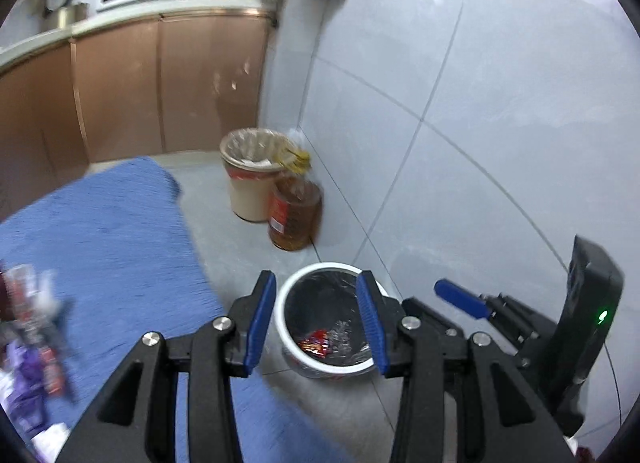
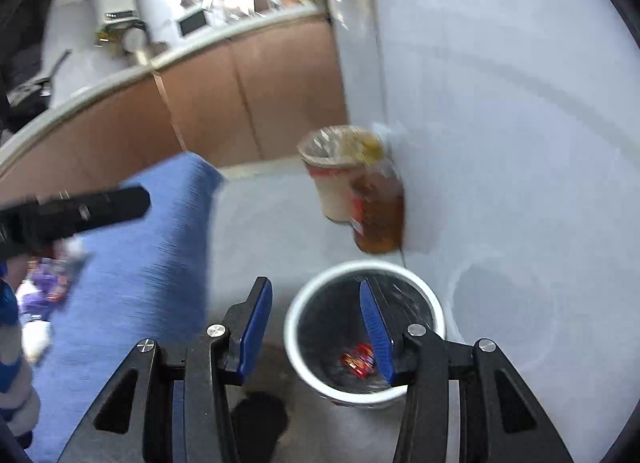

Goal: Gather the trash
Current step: 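Move both open tools back over the trash pile on the towel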

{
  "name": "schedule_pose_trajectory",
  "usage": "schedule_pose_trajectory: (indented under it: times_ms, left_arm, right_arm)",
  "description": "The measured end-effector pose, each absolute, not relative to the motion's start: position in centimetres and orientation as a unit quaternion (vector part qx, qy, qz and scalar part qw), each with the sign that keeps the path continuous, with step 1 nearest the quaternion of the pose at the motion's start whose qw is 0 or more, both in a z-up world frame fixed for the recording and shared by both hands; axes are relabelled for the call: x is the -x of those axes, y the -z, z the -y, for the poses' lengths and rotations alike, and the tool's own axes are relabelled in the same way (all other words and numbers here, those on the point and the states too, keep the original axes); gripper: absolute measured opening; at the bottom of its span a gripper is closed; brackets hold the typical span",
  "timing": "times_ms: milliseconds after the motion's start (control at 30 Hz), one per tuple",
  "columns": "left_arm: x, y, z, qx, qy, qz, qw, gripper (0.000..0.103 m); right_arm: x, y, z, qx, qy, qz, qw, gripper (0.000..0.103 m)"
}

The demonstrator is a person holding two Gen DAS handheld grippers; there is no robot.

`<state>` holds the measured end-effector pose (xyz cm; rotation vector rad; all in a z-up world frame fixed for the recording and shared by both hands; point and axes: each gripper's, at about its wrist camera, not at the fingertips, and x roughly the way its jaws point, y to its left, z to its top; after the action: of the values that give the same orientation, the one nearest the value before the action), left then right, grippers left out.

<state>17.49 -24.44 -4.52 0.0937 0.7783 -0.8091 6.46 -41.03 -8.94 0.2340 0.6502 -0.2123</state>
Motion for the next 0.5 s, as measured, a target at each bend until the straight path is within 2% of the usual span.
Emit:
schedule_pose_trajectory:
  times_ms: [267,500]
  left_arm:
    - [-15.8,1.5,11.5,0.004,0.315,-0.345,0.884,0.040]
    - [-15.3,2.4,-0.2,0.034,0.232,-0.346,0.909,0.040]
  right_arm:
    - [-5.0,3.0,32.7,-0.075,0.008,-0.281,0.957,0.046]
    - [-5.6,1.9,26.1,-0.069,-0.090,-0.293,0.949,0.050]
